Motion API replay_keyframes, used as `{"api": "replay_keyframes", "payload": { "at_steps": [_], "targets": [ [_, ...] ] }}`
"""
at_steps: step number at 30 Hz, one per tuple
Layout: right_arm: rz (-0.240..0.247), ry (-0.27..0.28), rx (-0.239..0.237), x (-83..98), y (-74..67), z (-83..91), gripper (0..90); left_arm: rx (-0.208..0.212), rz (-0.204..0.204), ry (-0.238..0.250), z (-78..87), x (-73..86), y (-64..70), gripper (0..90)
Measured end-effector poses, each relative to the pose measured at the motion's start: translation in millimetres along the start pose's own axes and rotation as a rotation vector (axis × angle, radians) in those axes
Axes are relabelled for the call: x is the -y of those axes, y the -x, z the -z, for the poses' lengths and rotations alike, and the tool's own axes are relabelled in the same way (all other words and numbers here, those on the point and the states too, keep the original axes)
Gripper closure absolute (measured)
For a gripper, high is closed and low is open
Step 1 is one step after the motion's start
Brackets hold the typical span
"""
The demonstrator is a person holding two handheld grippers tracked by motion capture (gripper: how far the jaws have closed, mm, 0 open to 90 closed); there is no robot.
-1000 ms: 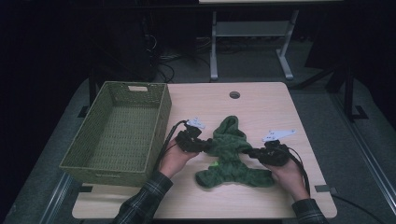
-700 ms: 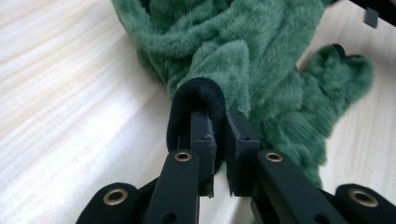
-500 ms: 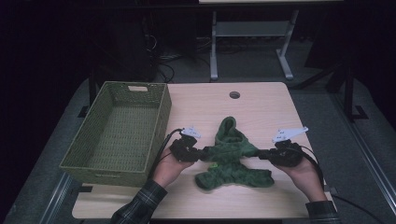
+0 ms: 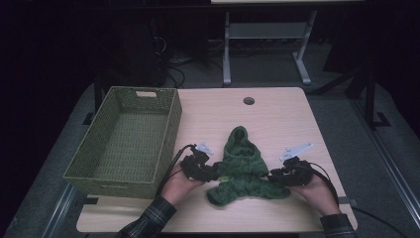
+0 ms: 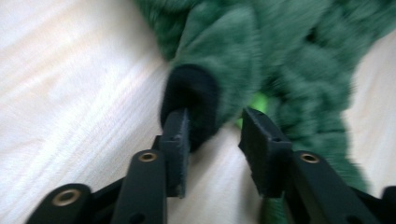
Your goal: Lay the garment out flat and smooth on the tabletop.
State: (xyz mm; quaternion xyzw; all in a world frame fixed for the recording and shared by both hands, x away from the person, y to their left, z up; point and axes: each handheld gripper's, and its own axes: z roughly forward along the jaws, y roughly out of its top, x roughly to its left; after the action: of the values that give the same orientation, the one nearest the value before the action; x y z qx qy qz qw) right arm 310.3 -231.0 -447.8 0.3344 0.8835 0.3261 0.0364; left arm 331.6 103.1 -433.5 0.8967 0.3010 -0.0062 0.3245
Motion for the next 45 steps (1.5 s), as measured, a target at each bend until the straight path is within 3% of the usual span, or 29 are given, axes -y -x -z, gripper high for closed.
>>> {"api": "replay_keyframes", "payload": {
  "at_steps": [3, 7, 13, 16, 21, 25, 32, 34, 35, 39, 43, 44, 45],
  "targets": [
    [0.001, 0.041, 0.027, -3.8, -2.6, 15.0, 62.6, -0.001, 0.0, 0.051, 14.7, -6.4, 6.2, 55.3],
    [-0.007, 0.099, 0.038, -16.9, 0.7, 26.7, 62.0, -0.018, -0.005, 0.092, 21.3, -19.7, 1.3, 53.9],
    [0.001, 0.135, 0.04, -41.3, 7.5, 19.1, 62.0, -0.023, 0.006, 0.101, 12.5, -36.9, -14.3, 52.7],
    [0.0, 0.15, 0.031, -64.9, 14.0, 9.8, 62.0, -0.03, 0.025, 0.108, 4.7, -47.9, -24.6, 51.9],
    [0.0, 0.137, 0.034, -88.7, 20.9, -5.3, 62.0, -0.04, 0.033, 0.098, -14.5, -63.4, -43.7, 49.7],
    [-0.004, 0.099, 0.042, -96.6, 25.8, -20.7, 62.6, -0.006, 0.07, 0.108, -27.7, -67.3, -54.9, 49.0],
    [-0.019, 0.063, 0.02, -94.3, 30.5, -38.6, 66.3, 0.01, 0.079, 0.075, -49.0, -67.0, -54.3, 48.6],
    [-0.016, 0.063, 0.025, -92.9, 32.1, -40.0, 67.8, 0.005, 0.076, 0.074, -53.1, -66.8, -52.0, 52.6],
    [-0.028, 0.065, 0.022, -92.5, 32.0, -40.2, 69.3, -0.002, 0.054, 0.053, -53.6, -66.5, -52.0, 57.1],
    [-0.021, 0.064, 0.026, -89.8, 32.6, -38.3, 78.4, -0.03, 0.021, 0.027, -56.7, -64.9, -49.5, 80.6],
    [-0.019, 0.076, 0.036, -87.6, 34.0, -35.3, 82.8, -0.04, 0.004, 0.036, -50.6, -65.6, -49.4, 85.5],
    [-0.017, 0.08, 0.042, -87.3, 34.1, -33.7, 83.5, -0.048, 0.018, 0.071, -48.0, -66.2, -47.6, 85.5],
    [-0.015, 0.096, 0.055, -86.5, 34.5, -28.0, 83.9, -0.06, -0.002, 0.088, -41.1, -67.5, -47.7, 85.5]
  ]
}}
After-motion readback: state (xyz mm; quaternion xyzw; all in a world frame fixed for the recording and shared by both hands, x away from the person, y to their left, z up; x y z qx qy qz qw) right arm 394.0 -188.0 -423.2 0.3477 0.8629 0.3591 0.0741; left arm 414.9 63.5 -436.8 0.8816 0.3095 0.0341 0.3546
